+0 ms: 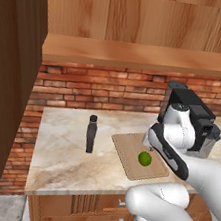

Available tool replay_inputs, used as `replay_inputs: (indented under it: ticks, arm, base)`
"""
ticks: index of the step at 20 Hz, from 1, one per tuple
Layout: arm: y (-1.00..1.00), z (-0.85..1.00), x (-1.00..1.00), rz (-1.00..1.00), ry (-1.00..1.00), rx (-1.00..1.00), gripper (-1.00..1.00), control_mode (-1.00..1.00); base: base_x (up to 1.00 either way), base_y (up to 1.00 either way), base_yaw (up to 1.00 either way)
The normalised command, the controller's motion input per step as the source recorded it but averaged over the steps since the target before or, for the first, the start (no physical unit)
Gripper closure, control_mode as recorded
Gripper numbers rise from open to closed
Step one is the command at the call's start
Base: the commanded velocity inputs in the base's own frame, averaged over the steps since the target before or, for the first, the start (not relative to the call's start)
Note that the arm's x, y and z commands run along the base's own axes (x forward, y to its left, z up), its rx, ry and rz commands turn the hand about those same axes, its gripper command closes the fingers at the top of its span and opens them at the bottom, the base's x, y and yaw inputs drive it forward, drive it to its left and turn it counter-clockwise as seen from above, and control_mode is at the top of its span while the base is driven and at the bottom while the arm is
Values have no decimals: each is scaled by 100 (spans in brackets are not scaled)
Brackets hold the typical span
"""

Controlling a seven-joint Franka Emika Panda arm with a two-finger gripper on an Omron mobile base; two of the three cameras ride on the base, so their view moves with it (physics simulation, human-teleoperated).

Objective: Open the cabinet. Place the bowl and condiment on the counter. Then place the lime and garlic on the cutting board.

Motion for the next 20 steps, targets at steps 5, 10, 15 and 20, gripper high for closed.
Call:
replay_inputs:
  ticks: [5, 10, 15, 20]
  arm:
    - [-21, 0, -9, -19, 0, 2, -100, -100]
    - [-25, 0, -1, -15, 0, 3, -100, -100]
    - [-27, 0, 0, -14, 0, 4, -100, -100]
    - [-24, 0, 0, -13, 0, 4, -100, -100]
  base:
    - [0, 0, 0]
    - [0, 0, 0]
    - [0, 0, 0]
    - [0, 0, 0]
